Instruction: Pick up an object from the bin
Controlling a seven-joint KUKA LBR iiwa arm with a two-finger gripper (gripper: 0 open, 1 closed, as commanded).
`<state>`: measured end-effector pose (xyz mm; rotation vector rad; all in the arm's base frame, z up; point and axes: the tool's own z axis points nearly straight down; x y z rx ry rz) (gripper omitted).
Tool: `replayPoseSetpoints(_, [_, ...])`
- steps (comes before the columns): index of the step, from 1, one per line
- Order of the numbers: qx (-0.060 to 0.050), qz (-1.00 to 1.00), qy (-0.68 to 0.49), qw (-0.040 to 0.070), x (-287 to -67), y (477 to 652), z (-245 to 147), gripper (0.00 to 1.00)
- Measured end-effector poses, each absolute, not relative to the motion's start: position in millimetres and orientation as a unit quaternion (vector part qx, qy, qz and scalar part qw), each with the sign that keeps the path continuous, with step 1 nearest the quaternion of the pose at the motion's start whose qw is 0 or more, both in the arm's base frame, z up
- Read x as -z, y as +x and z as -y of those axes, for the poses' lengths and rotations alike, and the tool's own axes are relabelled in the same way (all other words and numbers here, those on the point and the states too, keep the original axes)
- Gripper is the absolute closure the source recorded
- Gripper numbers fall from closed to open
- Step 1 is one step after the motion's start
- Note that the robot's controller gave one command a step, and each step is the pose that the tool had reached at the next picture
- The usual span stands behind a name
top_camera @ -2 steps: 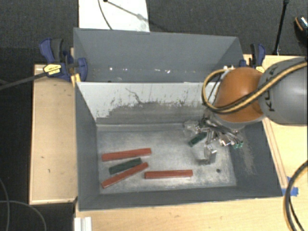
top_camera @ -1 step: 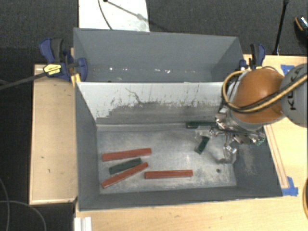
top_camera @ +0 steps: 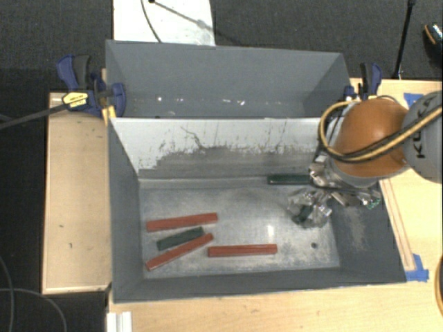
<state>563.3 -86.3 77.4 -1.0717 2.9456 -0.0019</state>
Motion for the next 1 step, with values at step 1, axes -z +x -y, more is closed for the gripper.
replayPoseSetpoints(1, [0.002, -0.941, -0.338, 0.006, -266.6, 588.5, 62.8, 1.00])
